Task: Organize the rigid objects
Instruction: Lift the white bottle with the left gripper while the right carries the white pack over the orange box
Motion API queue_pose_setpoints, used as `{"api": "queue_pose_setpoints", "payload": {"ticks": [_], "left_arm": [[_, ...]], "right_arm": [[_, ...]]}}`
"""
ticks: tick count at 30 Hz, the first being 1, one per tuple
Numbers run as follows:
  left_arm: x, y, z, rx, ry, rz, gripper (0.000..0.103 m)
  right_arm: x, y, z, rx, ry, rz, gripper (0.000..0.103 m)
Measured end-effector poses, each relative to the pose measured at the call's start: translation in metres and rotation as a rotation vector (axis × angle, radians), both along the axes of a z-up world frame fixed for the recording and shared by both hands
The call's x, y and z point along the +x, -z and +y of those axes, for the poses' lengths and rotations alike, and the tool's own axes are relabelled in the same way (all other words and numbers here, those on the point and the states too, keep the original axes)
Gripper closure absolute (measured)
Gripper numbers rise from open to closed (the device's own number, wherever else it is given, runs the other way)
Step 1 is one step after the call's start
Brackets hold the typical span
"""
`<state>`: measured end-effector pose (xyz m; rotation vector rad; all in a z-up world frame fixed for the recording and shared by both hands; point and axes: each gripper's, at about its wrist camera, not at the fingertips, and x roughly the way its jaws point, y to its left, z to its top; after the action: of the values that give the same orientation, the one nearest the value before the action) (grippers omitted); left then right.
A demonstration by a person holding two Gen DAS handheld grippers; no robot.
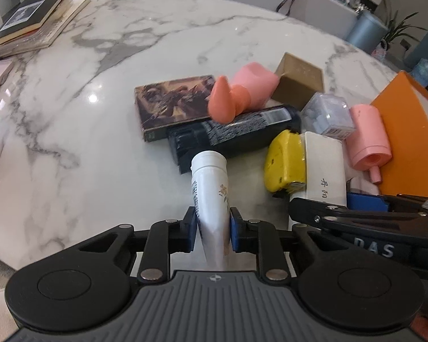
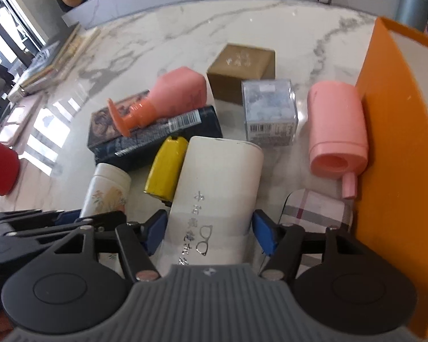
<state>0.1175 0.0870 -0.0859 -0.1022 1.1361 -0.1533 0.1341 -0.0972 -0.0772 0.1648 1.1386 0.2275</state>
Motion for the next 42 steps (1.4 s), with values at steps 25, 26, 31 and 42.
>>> {"api": "queue_pose_setpoints", "payload": {"ticks": [25, 26, 31, 42], "left_arm": [[-0.029, -0.104, -0.035, -0.055, 0.068, -0.315, 0.078], [-0.028, -0.109, -0.039, -0.059, 0.073, -0.323, 0.078], [-0.023, -0.133, -0.065, -0.079, 0.117, -0.365, 0.078], [-0.001, -0.142, -0.159, -0.130, 0.314, -0.357, 0.078]], "right_arm": [[-0.045, -0.117, -0.042, 0.069, 0.020, -0.356, 0.044], [-0.046, -0.122, -0.046, 0.067, 0.025, -0.372, 0.044], [-0.052, -0.155, -0.075, 0.054, 0.073, -0.457, 0.044], [-0.041, -0.175, -0.162, -0.042, 0.169, -0.430, 0.044]]}}
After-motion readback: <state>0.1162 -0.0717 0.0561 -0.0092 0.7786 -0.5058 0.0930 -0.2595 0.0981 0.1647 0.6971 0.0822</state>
